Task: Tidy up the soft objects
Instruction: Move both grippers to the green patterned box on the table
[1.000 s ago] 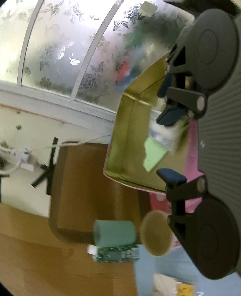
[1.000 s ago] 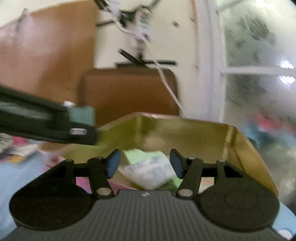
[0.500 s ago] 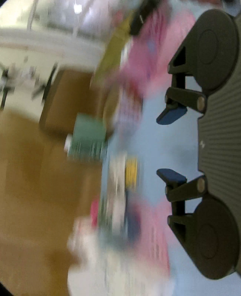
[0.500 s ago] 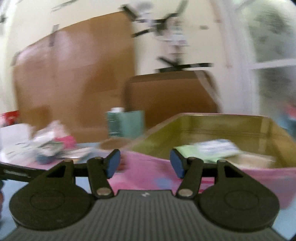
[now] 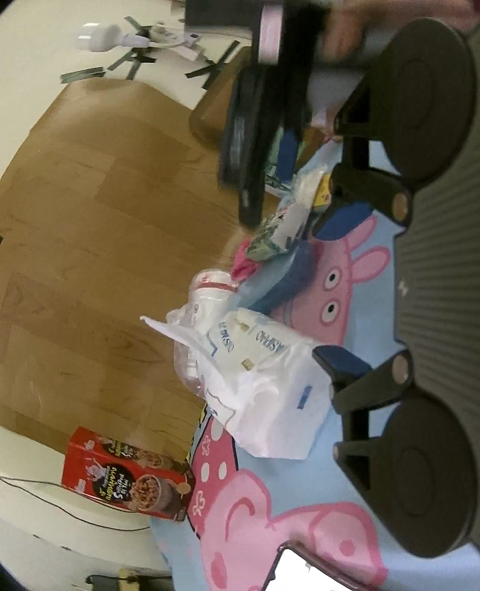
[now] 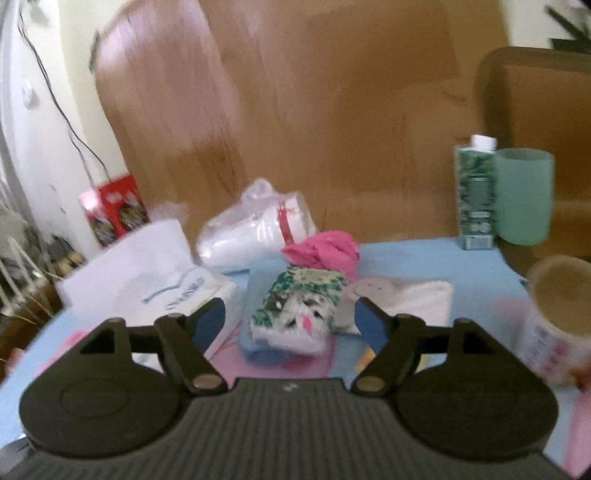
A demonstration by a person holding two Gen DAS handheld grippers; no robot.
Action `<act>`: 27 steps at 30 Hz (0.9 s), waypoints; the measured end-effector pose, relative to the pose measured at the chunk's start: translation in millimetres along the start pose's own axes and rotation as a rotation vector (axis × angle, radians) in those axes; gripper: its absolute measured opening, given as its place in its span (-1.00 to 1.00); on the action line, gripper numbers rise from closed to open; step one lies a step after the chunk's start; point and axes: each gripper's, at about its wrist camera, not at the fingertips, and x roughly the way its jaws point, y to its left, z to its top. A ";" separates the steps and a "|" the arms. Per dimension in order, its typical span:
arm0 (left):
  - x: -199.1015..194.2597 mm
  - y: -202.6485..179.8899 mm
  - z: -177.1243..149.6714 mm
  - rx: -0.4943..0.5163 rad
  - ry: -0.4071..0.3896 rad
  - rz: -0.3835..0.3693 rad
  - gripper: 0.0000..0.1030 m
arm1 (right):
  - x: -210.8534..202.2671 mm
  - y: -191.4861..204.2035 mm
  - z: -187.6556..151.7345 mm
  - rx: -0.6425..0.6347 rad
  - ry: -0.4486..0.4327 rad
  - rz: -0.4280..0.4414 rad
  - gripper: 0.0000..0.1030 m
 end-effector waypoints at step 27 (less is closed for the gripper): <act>17.6 -49.9 -23.8 0.134 0.238 -0.210 0.36 | -178.2 -39.4 -139.7 -0.070 0.041 -0.156 0.77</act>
